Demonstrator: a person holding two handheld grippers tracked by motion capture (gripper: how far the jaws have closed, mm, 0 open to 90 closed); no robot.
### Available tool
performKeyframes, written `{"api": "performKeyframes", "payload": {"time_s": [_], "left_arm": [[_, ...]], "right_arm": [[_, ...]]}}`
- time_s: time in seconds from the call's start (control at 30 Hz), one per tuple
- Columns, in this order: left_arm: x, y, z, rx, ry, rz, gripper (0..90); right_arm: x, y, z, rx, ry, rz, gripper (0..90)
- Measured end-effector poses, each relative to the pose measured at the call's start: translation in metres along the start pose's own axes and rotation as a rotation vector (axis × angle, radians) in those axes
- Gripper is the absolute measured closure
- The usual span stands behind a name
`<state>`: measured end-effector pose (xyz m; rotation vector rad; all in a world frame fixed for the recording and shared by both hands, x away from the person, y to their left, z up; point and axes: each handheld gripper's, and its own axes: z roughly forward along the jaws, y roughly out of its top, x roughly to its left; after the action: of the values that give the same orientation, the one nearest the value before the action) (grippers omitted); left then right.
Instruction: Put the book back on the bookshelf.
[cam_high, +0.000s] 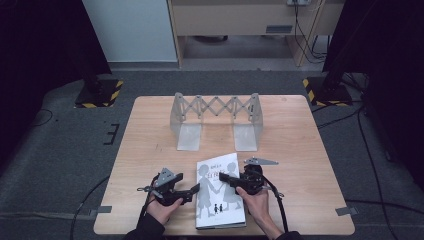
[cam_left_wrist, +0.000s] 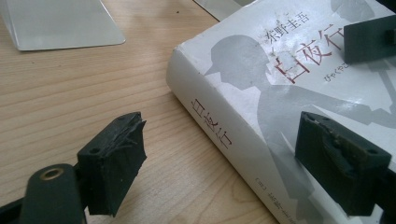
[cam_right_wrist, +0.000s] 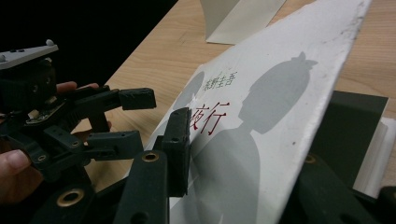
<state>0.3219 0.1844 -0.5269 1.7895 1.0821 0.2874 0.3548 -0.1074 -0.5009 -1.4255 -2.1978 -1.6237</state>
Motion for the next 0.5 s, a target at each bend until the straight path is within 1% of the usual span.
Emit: {"api": "performKeyframes", "payload": {"time_s": [0.13, 0.17, 0.2, 0.23, 0.3, 0.4, 0.43, 0.5], "left_arm": [[-0.001, 0.000, 0.000, -0.001, -0.016, -0.004, 16.8], [-0.001, 0.000, 0.000, 0.000, -0.023, -0.006, 17.2], [-0.002, 0.000, 0.000, -0.002, -0.041, -0.012, 17.5], [-0.002, 0.000, 0.000, -0.002, -0.041, -0.012, 17.8], [-0.004, 0.000, 0.000, -0.004, -0.058, -0.016, 17.9], [-0.006, 0.000, 0.002, -0.004, -0.083, -0.032, 17.3], [-0.006, 0.000, 0.002, -0.004, -0.083, -0.032, 17.0], [-0.006, 0.000, 0.002, -0.008, -0.097, -0.044, 16.4]], "right_arm": [[0.000, 0.001, -0.002, -0.002, 0.014, 0.006, 67.8], [0.000, 0.002, -0.003, -0.004, 0.017, 0.007, 68.5], [0.001, 0.003, -0.004, -0.007, 0.027, 0.009, 69.8], [0.001, 0.003, -0.004, -0.007, 0.027, 0.009, 69.8], [0.001, 0.004, -0.006, -0.012, 0.035, 0.009, 71.1], [0.003, 0.006, -0.010, -0.024, 0.052, 0.001, 73.5], [0.003, 0.006, -0.010, -0.024, 0.052, 0.001, 73.5], [0.003, 0.007, -0.013, -0.033, 0.070, -0.013, 74.9]]}}
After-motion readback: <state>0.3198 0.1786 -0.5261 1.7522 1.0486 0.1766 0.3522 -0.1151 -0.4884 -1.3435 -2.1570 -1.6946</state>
